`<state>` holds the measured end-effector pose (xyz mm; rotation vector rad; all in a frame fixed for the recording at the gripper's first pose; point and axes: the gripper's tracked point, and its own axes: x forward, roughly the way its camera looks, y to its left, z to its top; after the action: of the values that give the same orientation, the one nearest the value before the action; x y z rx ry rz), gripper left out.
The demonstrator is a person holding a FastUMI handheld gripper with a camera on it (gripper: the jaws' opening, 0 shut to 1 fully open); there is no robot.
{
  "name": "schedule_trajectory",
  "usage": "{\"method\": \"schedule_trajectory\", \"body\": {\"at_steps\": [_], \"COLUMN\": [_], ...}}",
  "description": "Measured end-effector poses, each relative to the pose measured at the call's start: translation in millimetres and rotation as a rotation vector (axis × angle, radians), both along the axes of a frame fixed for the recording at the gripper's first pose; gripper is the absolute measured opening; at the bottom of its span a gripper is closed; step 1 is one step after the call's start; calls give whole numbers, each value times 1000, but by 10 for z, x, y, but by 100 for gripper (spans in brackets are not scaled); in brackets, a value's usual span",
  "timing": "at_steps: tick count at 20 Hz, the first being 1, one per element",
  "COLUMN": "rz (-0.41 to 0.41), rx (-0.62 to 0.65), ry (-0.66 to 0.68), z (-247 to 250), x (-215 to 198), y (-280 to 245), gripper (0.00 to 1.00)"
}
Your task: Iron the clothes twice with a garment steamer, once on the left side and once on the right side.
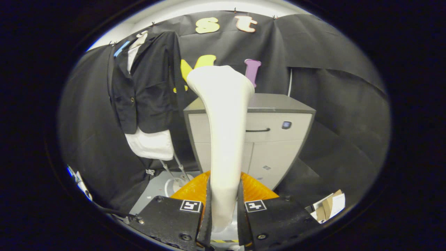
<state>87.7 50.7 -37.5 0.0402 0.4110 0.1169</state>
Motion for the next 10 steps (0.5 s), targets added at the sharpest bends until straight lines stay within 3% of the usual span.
{"method": "schedule_trajectory", "body": {"at_steps": [10], "rz": [-73], "rx": [28], "ry": [10], "z": [-470], "x": [-621], "y": [-968], "gripper": [32]}}
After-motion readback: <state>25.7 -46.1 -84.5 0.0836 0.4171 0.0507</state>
